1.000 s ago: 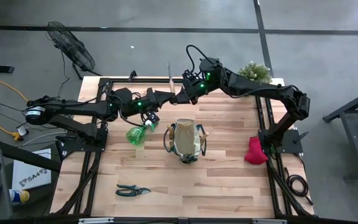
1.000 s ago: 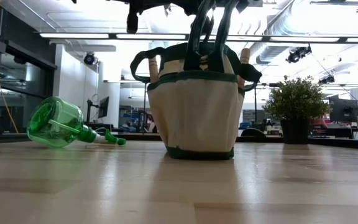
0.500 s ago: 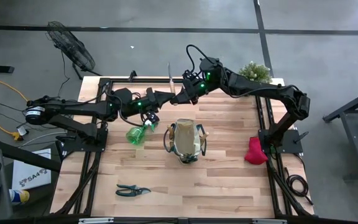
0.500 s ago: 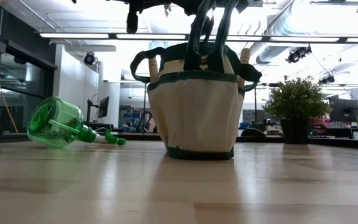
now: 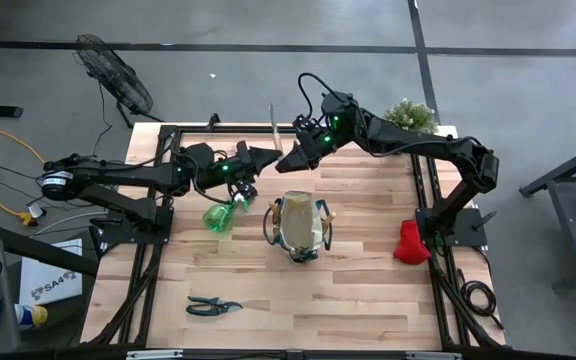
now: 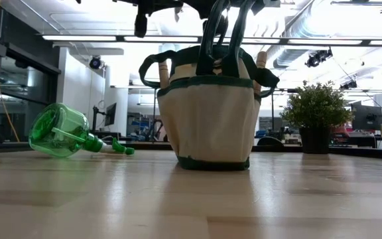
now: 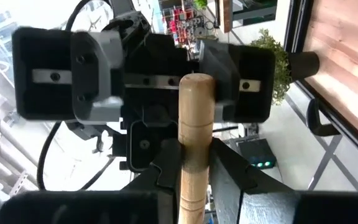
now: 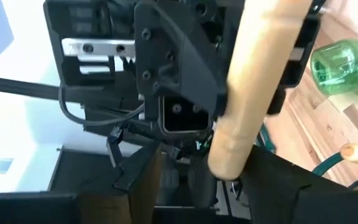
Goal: Pick & Place Garden tools in Gardening bag
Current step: Put the brown trowel into the white gardening bag
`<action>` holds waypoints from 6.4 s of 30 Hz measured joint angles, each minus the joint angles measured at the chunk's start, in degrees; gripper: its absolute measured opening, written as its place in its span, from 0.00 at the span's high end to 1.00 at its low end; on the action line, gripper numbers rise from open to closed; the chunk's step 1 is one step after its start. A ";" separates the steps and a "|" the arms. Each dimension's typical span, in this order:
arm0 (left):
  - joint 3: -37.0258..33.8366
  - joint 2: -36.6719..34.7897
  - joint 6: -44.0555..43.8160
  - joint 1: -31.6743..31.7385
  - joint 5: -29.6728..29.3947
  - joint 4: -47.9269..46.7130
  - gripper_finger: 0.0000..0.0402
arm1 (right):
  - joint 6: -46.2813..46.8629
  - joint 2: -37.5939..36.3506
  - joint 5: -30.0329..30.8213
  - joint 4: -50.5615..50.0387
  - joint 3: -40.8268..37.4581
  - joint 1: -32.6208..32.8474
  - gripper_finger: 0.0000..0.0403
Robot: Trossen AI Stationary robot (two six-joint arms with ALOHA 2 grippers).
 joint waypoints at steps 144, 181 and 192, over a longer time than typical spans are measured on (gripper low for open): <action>-20.74 11.56 -112.35 -21.66 -5.04 22.46 0.88 | -44.02 -19.32 14.93 -40.30 0.04 -8.87 0.51; -16.39 11.56 -115.01 -21.64 -4.94 12.84 0.77 | -43.93 -19.32 14.88 -40.70 0.04 -8.85 0.51; -16.38 11.56 -118.14 -21.66 -4.64 10.44 0.77 | -44.00 -19.32 14.88 -41.01 0.03 -8.85 0.51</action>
